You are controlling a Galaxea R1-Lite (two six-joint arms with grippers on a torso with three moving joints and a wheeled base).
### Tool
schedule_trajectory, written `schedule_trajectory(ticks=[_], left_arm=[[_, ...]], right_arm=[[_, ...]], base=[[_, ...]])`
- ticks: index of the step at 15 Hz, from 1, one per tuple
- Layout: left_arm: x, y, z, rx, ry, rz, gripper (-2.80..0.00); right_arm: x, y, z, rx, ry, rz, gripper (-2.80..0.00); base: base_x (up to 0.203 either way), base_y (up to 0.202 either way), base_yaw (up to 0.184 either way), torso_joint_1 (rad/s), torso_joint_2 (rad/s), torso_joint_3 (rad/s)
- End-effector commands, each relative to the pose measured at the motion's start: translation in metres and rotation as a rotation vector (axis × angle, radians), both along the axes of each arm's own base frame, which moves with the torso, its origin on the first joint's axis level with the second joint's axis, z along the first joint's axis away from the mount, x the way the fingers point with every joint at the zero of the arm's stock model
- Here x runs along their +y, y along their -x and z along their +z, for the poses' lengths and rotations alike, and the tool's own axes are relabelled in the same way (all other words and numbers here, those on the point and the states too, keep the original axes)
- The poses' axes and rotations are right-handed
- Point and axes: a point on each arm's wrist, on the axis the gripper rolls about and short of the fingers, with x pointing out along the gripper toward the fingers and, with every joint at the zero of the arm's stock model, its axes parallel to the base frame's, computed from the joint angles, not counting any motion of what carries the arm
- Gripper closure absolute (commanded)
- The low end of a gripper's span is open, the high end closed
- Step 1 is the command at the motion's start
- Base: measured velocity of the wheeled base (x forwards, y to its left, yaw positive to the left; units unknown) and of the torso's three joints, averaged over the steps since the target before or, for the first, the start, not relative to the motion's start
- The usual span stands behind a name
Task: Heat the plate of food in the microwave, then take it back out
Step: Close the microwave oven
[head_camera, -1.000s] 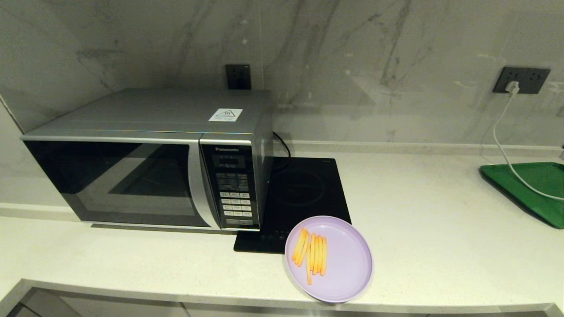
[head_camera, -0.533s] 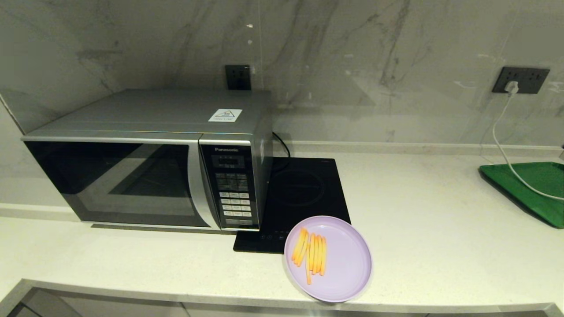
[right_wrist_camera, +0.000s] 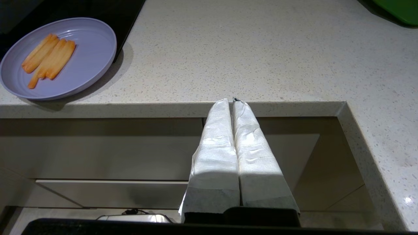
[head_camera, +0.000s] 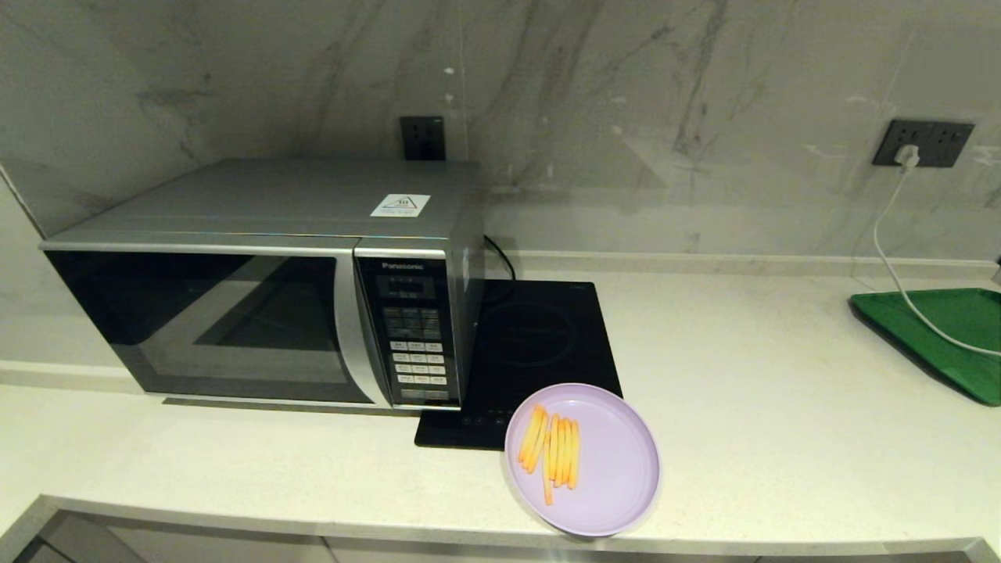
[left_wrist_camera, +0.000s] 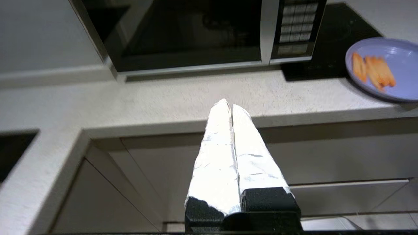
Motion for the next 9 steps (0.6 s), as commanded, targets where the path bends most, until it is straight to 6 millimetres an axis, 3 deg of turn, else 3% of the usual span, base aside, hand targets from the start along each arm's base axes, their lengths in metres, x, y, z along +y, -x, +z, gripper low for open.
schedule_trajectory(ticks=[1, 2, 4, 5, 7, 9], left_arm=[[0.000, -0.032, -0.039, 0.042, 0.012, 0.005, 0.00], [0.000, -0.050, -0.061, 0.040, 0.005, 0.006, 0.00], [0.000, -0.068, -0.097, 0.090, 0.019, 0.011, 0.00], [0.000, -0.070, -0.102, 0.078, 0.031, 0.013, 0.00], [0.000, -0.069, -0.087, -0.027, 0.019, 0.013, 0.00], [0.000, -0.069, -0.087, -0.031, 0.006, 0.012, 0.00]], right_arm=[[0.000, 0.000, 0.000, 0.002, -0.001, -0.001, 0.00], [0.000, 0.000, 0.000, 0.001, -0.001, 0.000, 0.00], [0.000, 0.000, 0.000, 0.000, -0.001, 0.001, 0.00], [0.000, 0.000, 0.000, 0.001, -0.001, 0.001, 0.00], [0.000, 0.000, 0.000, 0.001, -0.001, -0.001, 0.00], [0.000, 0.000, 0.000, 0.000, -0.001, 0.000, 0.00]], base=[[0.000, 0.000, 0.000, 0.000, 0.00, 0.000], [0.000, 0.000, 0.000, 0.000, 0.00, 0.000], [0.000, 0.000, 0.000, 0.000, 0.00, 0.000], [0.000, 0.000, 0.000, 0.000, 0.00, 0.000], [0.000, 0.000, 0.000, 0.000, 0.00, 0.000], [0.000, 0.000, 0.000, 0.000, 0.00, 0.000]])
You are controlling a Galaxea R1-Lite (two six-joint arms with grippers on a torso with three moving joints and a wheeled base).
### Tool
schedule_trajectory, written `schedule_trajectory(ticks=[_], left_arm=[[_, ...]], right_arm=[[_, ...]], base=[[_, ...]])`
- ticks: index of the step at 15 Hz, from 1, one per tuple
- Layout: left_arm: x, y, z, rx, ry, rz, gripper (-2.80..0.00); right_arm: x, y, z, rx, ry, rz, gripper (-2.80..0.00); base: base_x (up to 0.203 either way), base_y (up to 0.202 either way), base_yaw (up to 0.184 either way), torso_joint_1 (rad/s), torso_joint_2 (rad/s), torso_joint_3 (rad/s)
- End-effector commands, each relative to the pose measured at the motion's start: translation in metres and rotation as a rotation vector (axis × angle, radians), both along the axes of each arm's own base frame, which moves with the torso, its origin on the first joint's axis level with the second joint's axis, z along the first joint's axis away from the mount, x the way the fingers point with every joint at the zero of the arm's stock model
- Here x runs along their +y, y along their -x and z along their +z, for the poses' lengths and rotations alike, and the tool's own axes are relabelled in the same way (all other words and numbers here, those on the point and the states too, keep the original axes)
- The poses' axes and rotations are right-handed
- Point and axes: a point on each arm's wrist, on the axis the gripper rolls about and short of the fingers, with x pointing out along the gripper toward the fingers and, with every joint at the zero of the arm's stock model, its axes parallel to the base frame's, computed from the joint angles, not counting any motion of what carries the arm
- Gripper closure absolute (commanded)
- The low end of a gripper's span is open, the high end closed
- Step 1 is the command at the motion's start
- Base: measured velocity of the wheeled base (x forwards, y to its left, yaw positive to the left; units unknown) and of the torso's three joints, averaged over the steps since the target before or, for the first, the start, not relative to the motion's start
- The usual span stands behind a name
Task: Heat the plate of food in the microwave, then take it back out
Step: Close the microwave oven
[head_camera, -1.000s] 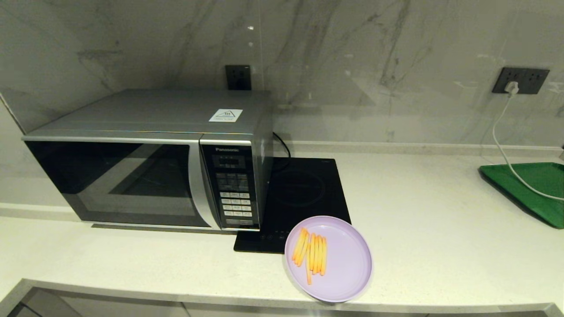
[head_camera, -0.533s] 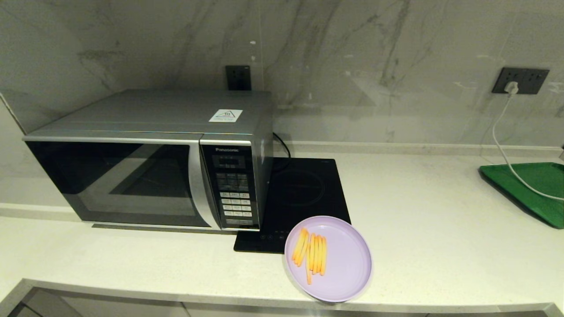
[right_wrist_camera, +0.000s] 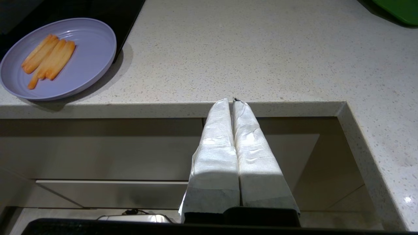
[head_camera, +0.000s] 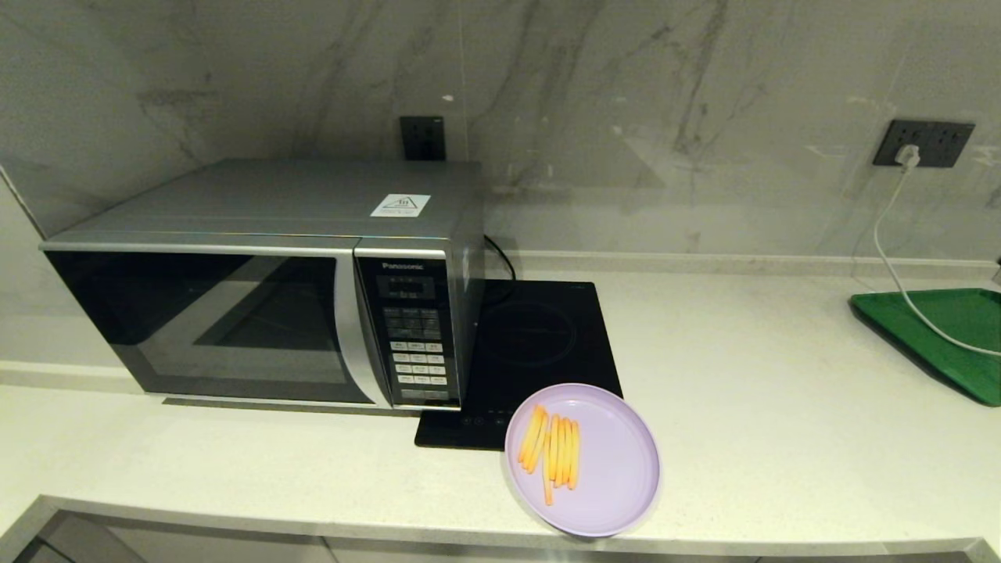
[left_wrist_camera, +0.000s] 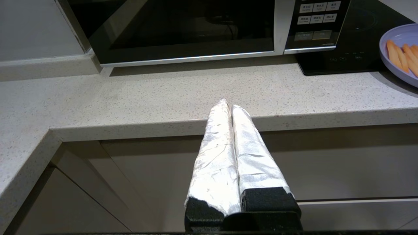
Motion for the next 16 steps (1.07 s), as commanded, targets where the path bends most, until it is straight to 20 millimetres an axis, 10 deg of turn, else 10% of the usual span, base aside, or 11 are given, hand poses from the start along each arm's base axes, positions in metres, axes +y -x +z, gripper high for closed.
schedule_trajectory(ticks=[1, 16], left_arm=[[-0.0001, -0.0006, -0.0015, 0.005, -0.002, -0.003, 0.00], [0.0004, -0.0006, -0.0012, 0.002, 0.125, 0.015, 0.00]], right_arm=[[0.0000, 0.0000, -0.0001, 0.001, 0.000, -0.001, 0.00], [-0.0001, -0.0015, 0.0005, 0.029, 0.003, -0.002, 0.00]], base=[[0.000, 0.000, 0.000, 0.000, 0.00, 0.000], [0.000, 0.000, 0.000, 0.000, 0.00, 0.000]])
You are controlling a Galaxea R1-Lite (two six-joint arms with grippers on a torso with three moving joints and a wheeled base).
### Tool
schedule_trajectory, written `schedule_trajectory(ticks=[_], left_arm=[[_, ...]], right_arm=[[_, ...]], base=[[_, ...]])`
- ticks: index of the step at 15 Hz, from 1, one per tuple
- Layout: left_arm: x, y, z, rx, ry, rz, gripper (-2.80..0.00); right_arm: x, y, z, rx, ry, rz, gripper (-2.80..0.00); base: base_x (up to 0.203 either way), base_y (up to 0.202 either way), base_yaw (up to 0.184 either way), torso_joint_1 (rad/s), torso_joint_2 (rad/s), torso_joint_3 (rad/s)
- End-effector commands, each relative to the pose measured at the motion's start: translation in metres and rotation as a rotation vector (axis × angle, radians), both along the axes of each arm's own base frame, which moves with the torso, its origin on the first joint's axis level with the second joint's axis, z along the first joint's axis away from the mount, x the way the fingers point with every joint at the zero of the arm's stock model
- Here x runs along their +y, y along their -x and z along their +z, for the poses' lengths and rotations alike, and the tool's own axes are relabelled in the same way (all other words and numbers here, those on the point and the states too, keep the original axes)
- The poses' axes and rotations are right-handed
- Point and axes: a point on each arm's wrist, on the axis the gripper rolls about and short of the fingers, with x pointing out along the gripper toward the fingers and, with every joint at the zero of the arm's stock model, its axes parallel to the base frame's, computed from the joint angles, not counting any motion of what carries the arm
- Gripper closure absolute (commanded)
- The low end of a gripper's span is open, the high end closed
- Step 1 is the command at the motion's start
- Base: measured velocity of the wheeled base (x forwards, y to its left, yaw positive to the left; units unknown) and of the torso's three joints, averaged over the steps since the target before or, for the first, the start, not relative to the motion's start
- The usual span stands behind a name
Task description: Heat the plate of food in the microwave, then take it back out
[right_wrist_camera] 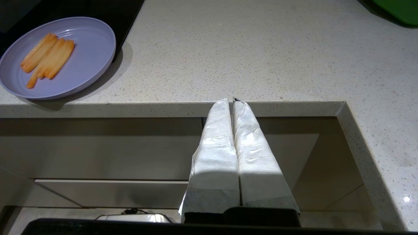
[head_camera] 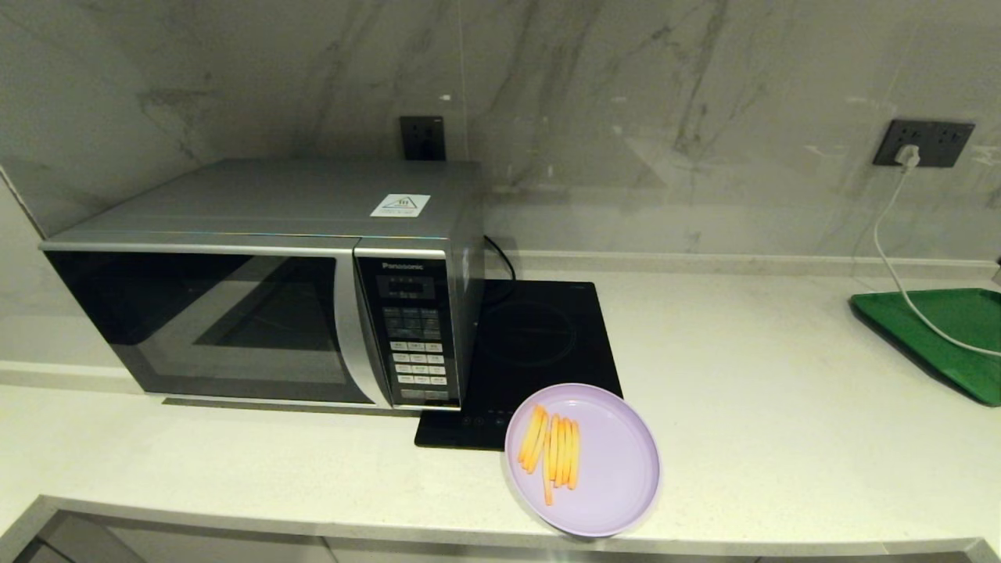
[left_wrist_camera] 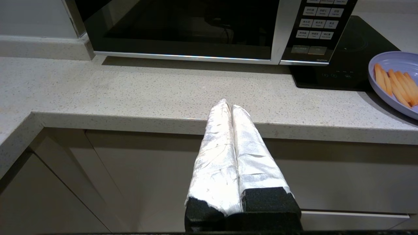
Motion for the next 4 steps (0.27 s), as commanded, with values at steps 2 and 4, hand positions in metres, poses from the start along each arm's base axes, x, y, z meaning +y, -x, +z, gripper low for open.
schedule_trajectory(ticks=[2, 4], left_arm=[[0.0000, -0.0001, 0.0000, 0.002, 0.000, 0.000, 0.00], [0.0000, -0.0001, 0.0000, 0.001, 0.002, -0.001, 0.00]], right_arm=[[0.0000, 0.0000, -0.0001, -0.003, -0.003, 0.001, 0.00], [0.0000, 0.0000, -0.0002, -0.007, -0.004, 0.003, 0.00]], base=[[0.000, 0.000, 0.000, 0.000, 0.00, 0.000], [0.000, 0.000, 0.000, 0.000, 0.00, 0.000]])
